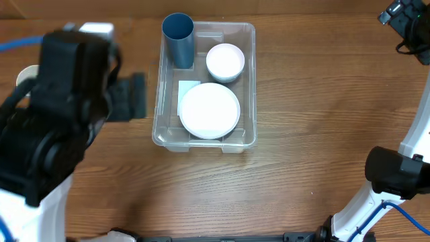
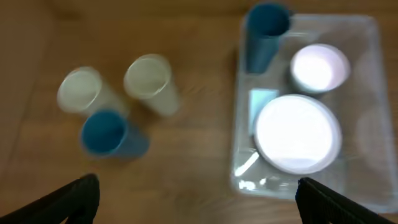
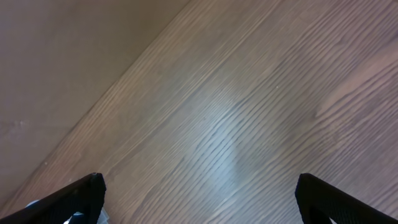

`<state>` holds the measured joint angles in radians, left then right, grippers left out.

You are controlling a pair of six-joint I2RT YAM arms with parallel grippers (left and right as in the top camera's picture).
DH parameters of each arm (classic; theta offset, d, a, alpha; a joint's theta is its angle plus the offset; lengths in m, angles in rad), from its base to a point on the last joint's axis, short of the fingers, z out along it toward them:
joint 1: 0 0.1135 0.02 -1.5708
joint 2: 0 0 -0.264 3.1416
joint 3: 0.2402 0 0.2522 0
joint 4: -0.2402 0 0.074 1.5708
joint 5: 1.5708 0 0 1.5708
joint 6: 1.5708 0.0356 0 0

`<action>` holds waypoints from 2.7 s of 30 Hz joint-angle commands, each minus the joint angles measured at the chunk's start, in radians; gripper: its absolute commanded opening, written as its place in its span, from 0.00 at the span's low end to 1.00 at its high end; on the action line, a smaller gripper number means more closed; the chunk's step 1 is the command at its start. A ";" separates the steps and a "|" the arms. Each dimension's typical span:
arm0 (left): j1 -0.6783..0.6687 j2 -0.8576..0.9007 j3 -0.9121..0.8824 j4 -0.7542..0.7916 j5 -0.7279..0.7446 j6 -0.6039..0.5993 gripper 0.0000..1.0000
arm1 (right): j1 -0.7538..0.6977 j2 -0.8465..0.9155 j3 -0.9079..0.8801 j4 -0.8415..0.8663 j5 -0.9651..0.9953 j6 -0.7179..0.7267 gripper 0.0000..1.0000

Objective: Pack container
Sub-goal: 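Move the left gripper to the second blue cup and grasp it, then lower the second blue cup into the first blue cup in the container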

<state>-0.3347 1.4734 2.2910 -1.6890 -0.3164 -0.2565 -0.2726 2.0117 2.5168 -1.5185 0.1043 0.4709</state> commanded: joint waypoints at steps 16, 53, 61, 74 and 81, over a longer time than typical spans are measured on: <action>0.549 0.227 -0.515 0.225 0.135 -0.039 1.00 | 0.002 -0.005 0.007 0.005 0.007 0.004 1.00; 0.476 0.404 -0.512 0.182 0.292 0.056 0.04 | 0.002 -0.005 0.007 0.005 0.007 0.004 1.00; 0.325 0.185 -0.507 0.232 0.288 0.062 0.04 | 0.002 -0.005 0.007 0.005 0.007 0.004 1.00; 0.222 -0.045 -0.414 0.307 0.368 0.043 0.04 | 0.002 -0.005 0.007 0.005 0.007 0.004 1.00; 0.184 0.020 -0.153 0.317 0.350 0.009 0.04 | 0.002 -0.005 0.007 0.005 0.007 0.004 1.00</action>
<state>-0.1268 1.4536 2.0197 -1.3792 0.0338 -0.2321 -0.2726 2.0117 2.5168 -1.5185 0.1043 0.4706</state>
